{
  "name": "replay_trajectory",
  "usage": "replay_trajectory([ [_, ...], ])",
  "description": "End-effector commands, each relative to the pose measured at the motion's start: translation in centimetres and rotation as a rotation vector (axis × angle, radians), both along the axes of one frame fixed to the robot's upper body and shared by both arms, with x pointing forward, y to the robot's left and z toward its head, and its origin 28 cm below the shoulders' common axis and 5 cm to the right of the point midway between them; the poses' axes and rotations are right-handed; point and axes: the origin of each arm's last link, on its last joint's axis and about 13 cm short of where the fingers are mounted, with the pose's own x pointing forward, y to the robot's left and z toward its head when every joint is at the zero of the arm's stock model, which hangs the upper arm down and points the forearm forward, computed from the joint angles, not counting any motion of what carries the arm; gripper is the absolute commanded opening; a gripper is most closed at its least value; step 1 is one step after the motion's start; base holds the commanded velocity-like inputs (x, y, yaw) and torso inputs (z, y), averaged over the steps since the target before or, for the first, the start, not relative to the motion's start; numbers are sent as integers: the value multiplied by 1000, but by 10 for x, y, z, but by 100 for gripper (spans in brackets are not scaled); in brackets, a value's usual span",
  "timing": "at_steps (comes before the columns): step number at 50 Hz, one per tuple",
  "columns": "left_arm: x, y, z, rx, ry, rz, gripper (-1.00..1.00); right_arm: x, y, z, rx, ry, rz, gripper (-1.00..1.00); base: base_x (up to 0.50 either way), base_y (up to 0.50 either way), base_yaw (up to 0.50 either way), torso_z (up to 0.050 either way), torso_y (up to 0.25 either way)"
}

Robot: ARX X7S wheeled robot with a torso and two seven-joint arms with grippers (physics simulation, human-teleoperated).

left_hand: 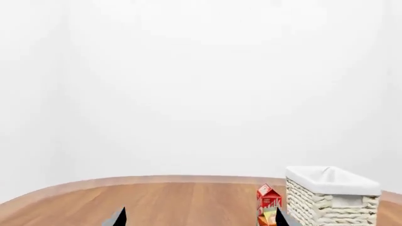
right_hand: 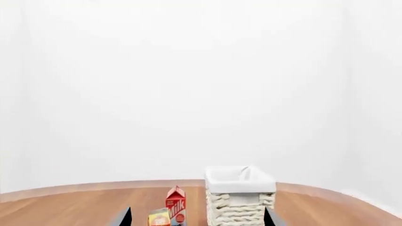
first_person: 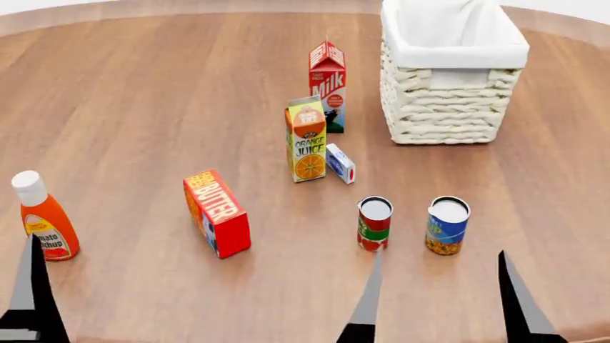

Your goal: Pick up the orange juice, and put it in the basket.

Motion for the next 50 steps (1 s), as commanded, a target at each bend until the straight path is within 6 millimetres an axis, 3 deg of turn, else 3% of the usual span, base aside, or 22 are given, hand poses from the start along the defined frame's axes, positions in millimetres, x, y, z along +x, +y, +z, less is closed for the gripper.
replay_trajectory([
  [1,-8,10,18,-14,-43,41,100,-9,-1,15,-1,-47,-3,100,0,0,0,0,0],
  [17,-13,26,28,-44,-85,112,100,-11,-5,20,-15,-63,-32,100,0,0,0,0,0],
  [28,-13,27,29,-47,-90,120,100,-11,-5,21,-26,-72,-48,100,4,0,0,0,0],
  [50,-14,26,30,-46,-92,117,100,-11,-5,19,-20,-66,-44,100,486,0,0,0,0],
])
